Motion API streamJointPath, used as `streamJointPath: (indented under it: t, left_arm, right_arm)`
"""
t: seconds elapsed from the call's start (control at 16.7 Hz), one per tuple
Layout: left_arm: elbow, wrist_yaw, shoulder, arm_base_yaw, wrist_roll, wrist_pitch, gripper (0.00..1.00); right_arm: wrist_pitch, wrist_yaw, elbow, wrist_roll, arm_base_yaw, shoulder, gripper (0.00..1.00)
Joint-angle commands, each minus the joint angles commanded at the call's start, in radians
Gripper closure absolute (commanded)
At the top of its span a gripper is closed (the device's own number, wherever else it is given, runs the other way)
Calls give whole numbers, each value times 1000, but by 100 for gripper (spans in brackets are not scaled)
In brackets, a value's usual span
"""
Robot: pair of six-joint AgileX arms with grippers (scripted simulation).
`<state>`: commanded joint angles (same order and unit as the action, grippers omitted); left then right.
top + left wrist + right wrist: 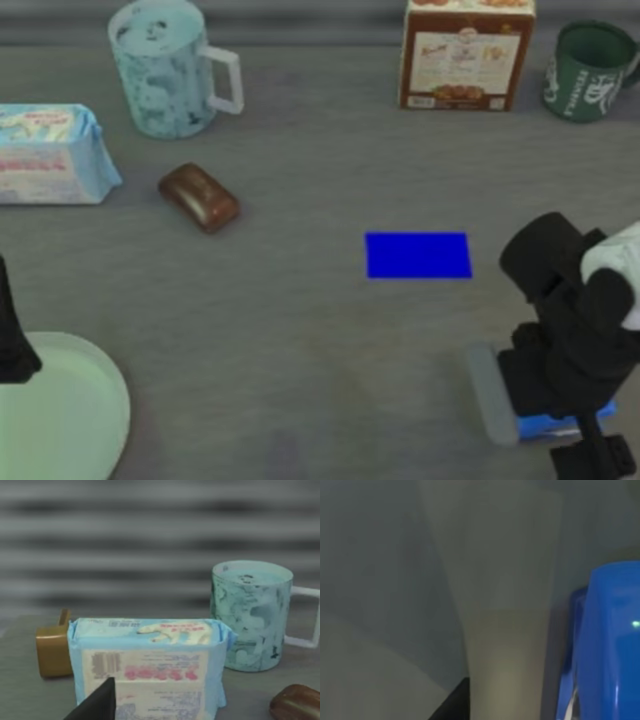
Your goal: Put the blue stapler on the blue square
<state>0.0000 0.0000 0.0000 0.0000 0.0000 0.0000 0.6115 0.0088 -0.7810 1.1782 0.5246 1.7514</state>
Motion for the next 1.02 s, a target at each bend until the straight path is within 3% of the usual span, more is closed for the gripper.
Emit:
streamJointPath:
  t: [0.18,0.24,0.66,1.02]
  left_arm:
    - [0,0,0,0,0,0,0]
    - [0,0,0,0,0,0,0]
    - [0,0,0,0,0,0,0]
    - [0,0,0,0,0,0,0]
  right_arm:
    - [0,0,0,0,0,0,98]
    - [0,0,0,0,0,0,100]
    - [0,0,0,0,0,0,100]
    - [131,-1,-78,-6,2,-69,100]
